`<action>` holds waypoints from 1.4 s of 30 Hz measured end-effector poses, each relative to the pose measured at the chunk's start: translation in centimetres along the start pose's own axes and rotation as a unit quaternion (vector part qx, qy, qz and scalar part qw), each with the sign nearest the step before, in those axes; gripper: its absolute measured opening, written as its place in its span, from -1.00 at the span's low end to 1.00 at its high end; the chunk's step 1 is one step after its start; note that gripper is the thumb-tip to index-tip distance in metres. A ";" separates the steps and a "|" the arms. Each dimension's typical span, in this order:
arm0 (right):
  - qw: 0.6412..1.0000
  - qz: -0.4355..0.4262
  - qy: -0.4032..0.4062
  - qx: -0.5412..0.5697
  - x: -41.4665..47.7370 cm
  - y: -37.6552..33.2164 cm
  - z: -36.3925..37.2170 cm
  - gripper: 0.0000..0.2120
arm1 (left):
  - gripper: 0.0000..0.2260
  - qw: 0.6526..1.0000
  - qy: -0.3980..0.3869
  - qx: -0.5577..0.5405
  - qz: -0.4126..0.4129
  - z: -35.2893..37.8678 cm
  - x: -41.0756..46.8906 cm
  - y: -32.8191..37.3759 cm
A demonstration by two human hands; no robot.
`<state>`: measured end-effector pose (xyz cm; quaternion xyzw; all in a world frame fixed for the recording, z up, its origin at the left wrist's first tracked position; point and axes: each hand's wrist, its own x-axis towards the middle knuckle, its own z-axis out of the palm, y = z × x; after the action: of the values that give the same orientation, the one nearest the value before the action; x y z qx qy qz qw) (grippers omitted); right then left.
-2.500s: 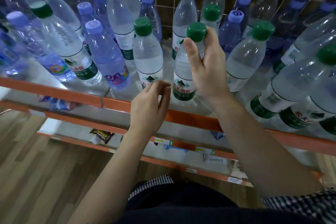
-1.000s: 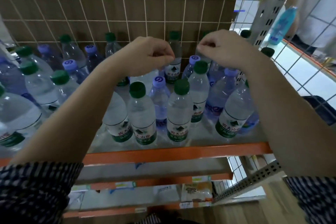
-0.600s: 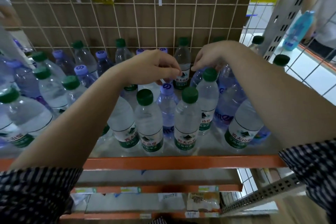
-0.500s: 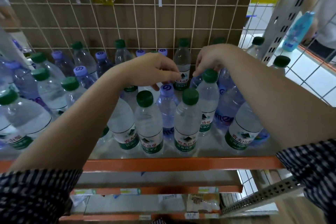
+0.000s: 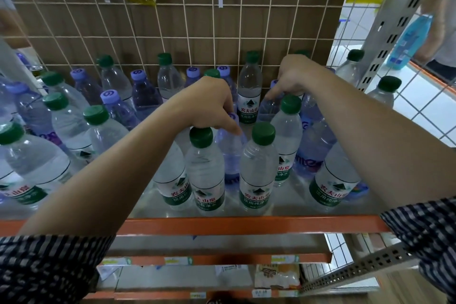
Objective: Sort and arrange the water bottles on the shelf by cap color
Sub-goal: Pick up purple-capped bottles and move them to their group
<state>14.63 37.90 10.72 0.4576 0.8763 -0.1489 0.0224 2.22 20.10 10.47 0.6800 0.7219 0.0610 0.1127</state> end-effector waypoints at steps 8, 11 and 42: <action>0.982 -0.057 0.180 0.003 -2.9 -0.2 -5.3 -0.57 | -0.55 0.979 0.196 -0.034 -0.030 -4.9 -1.6 0.9; 0.947 -0.104 0.288 0.093 -4.1 0.4 -7.0 -0.54 | -0.62 0.934 0.324 -0.149 -0.016 -6.1 -1.5 1.4; 0.676 -0.400 0.233 0.572 -15.7 -16.9 -6.6 -0.74 | -0.71 0.733 0.533 -0.420 0.031 -11.2 -15.3 -0.6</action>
<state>10.71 18.17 23.81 0.0062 0.6960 -0.5045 -0.5109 -0.36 5.52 22.33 0.4413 0.5426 0.7145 -0.0185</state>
